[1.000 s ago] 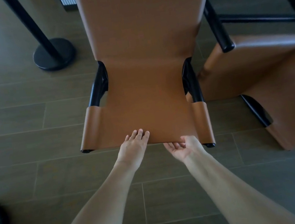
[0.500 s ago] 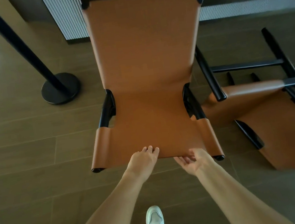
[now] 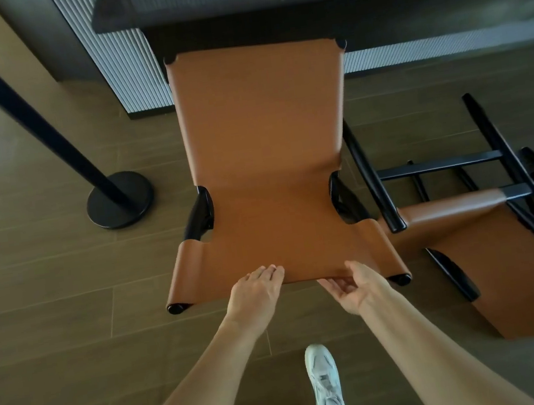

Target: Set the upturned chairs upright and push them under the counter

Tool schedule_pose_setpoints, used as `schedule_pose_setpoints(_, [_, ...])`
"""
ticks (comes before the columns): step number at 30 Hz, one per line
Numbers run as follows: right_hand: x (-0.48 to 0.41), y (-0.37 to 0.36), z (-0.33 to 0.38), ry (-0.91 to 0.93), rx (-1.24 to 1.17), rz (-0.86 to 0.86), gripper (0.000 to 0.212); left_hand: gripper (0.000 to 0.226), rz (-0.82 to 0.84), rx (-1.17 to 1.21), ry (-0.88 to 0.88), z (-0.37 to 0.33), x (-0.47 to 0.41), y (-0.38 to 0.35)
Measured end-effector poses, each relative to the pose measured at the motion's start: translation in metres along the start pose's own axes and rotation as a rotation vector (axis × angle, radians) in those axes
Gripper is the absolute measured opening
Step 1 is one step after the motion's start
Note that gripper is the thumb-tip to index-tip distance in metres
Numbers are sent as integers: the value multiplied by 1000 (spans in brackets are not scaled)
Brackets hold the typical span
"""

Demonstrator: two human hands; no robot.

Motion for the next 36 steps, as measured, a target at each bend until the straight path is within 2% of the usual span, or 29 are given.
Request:
schedule_pose_setpoints(6, [10,-36,53,3,38,57,28,59,-89,49,73,0,-37,46])
schedule_pose_setpoints(15, [20,-92,121,57,-12,170,28,70,-138,105,160,10,-100,112])
schedule_pose_setpoints(25, [23,-152,184,162,28,224,11,60,-194,58,132,27,-169,172])
schedule_pose_setpoints(28, [23,-173,206,200,26,231,16,60,-211,49,112,33,-193,195])
schedule_pose_setpoints(33, [20,-211,242,265,28,198,23,41,-200,46,117,45,-235,226])
schedule_pose_setpoints(36, [17,-229,260,287,31,170,24,41,-207,56,98,52,-256,240])
Point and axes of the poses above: each hand's wrist, its own x-axis away from the middle knuckle, its own y-axis out of the back of the hand, z = x × y, the point moved 1 cm from there along -x, towards the middle knuckle, and after that the axes turned 5 degrees about x, right-handed, at the moved point
